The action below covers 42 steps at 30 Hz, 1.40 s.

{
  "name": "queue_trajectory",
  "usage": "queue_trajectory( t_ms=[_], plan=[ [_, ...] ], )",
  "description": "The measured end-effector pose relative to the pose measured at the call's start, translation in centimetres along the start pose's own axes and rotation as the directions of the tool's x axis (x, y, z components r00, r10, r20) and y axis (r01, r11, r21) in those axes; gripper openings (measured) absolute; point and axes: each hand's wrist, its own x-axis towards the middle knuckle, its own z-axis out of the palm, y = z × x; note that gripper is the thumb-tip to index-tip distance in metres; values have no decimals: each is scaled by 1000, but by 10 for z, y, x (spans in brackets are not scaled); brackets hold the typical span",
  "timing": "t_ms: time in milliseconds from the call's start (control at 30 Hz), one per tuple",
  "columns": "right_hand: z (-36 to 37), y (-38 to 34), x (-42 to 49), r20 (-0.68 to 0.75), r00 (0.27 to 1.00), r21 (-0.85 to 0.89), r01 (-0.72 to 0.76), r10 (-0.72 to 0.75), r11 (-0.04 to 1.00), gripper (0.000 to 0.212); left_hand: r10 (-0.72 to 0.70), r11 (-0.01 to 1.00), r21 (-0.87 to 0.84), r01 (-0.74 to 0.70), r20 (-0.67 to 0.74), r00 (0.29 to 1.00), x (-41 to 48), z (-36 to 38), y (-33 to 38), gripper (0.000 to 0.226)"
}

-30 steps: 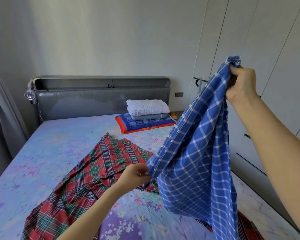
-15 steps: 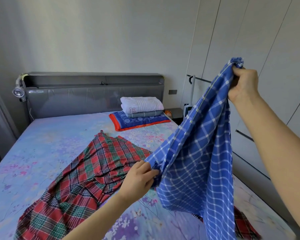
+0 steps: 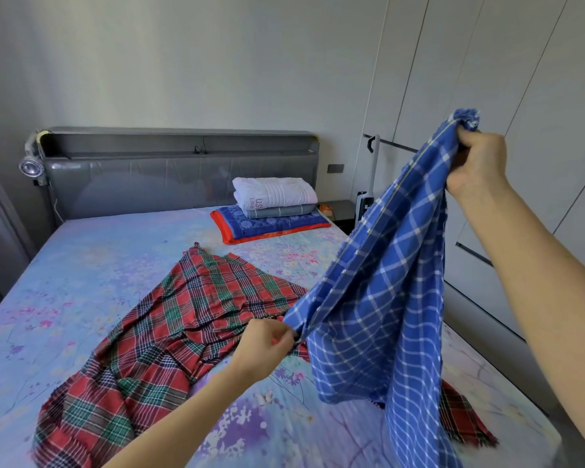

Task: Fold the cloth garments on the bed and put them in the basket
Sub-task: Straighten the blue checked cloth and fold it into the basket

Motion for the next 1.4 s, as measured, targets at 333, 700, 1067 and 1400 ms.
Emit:
queue_trajectory(
  t_ms=[333,700,1067,1400],
  plan=[
    [3,4,-15,-13,1000,-46,-10,10,999,27,-246,898,370,239,-28,969,27,12,1,32],
    [-4,-3,-26,13,1000,-98,-2,4,995,24,-675,724,-283,629,-99,732,50,-4,-48,37],
    [-37,-20,-31,-36,999,-197,23,-31,980,26,-649,61,-920,388,258,715,83,-90,-27,14],
    [-59,-38,-17,270,908,-953,300,-320,48,23,-599,590,-792,160,-296,744,137,-198,40,22]
  ],
)
